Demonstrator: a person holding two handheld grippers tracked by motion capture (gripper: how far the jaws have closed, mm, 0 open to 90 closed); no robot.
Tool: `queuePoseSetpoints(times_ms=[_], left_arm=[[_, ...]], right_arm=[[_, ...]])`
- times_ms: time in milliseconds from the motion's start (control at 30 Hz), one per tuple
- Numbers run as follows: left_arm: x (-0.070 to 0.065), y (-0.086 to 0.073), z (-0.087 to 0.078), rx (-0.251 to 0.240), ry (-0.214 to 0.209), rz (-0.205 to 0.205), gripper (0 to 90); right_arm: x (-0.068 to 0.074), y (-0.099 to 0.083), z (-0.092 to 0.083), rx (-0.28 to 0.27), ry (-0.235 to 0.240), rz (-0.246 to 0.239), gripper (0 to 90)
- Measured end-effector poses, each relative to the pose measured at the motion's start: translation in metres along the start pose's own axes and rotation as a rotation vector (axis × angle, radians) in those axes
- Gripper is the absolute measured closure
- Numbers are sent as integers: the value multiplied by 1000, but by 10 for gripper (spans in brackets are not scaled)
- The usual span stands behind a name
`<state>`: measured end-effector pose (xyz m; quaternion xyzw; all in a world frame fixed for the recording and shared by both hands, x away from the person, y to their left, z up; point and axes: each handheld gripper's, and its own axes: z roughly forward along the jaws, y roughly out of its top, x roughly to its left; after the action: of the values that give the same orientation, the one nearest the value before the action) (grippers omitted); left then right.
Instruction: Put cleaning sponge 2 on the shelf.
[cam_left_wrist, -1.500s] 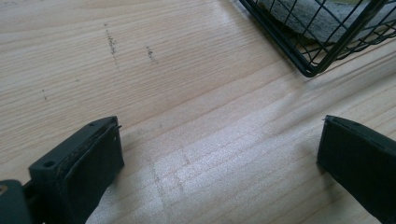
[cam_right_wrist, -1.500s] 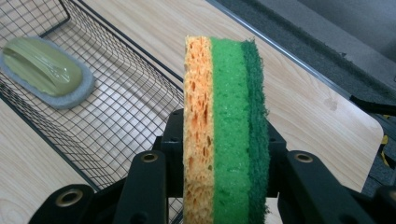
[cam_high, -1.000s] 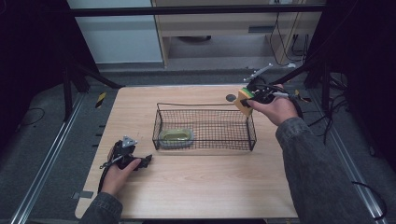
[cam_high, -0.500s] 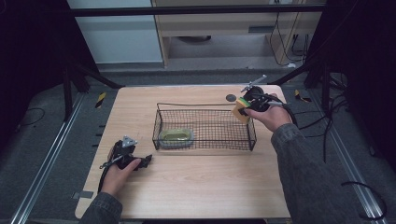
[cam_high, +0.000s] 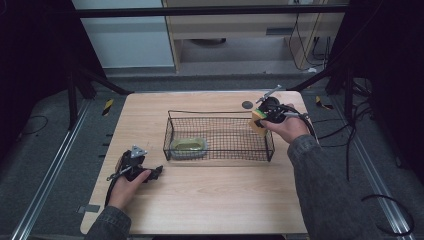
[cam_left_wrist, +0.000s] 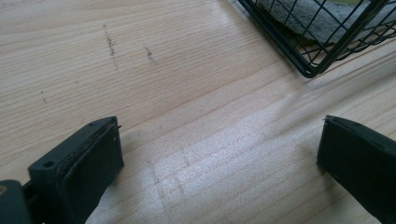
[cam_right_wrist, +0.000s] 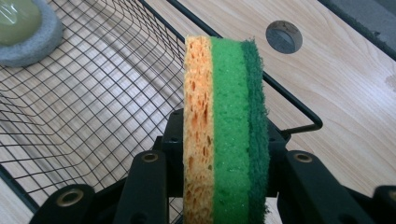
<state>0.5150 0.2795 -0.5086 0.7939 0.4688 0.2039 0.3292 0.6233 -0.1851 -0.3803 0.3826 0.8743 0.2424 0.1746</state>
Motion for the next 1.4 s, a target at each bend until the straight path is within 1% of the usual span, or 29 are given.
queuePoseSetpoints(times_ms=[33,100,367,700,1033,1233,1400], left_arm=[[0,0,0,1,0,2,0],[0,0,0,2,0,3,0],[0,0,0,3,0,3,0],[0,0,0,3,-1,5,0],[0,0,0,3,-1,5,0],[0,0,0,3,-1,5,0],[0,0,0,3,-1,5,0]], right_arm=[[-1,0,1,1,-3,-5,648],[-2,-2,4,5,-2,5,648],[-3,-7,12,14,-6,5,647],[-2,-7,25,49,-16,-7,647],[0,-12,38,65,-18,-5,645],[1,-13,41,72,-30,-15,644],[3,-13,42,80,-31,-10,640]])
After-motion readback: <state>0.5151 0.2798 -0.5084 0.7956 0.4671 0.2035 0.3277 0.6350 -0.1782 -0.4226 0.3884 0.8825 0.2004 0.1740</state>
